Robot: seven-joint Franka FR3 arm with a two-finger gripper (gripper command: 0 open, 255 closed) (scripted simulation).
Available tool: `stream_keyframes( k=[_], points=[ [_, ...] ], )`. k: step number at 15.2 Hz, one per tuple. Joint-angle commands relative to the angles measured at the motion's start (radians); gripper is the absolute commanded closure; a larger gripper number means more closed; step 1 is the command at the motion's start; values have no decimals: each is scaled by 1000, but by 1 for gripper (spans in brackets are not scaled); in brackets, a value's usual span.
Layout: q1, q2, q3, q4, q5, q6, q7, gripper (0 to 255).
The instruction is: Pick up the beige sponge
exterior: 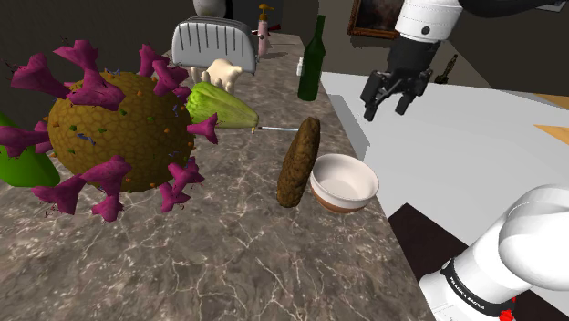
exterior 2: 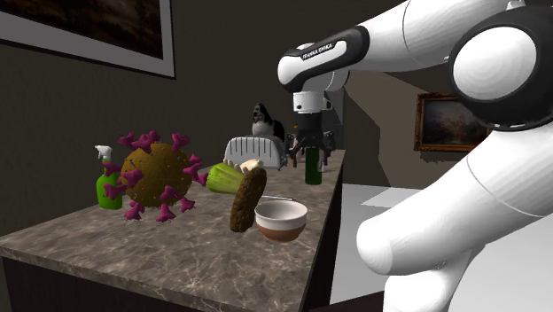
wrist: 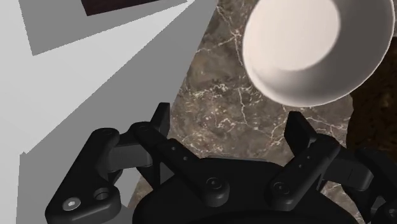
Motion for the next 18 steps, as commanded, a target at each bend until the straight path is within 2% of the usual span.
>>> stream_keyframes(
  k=[1,7,12,18],
  points=[
    [-9,43,59,35,21,13,108,0],
    [-54,206,232,176,40,47,421,0],
    [-105,391,373,343,-14,57,693,0],
    [-100,391,380,263,-11,137,699,0]
  ],
)
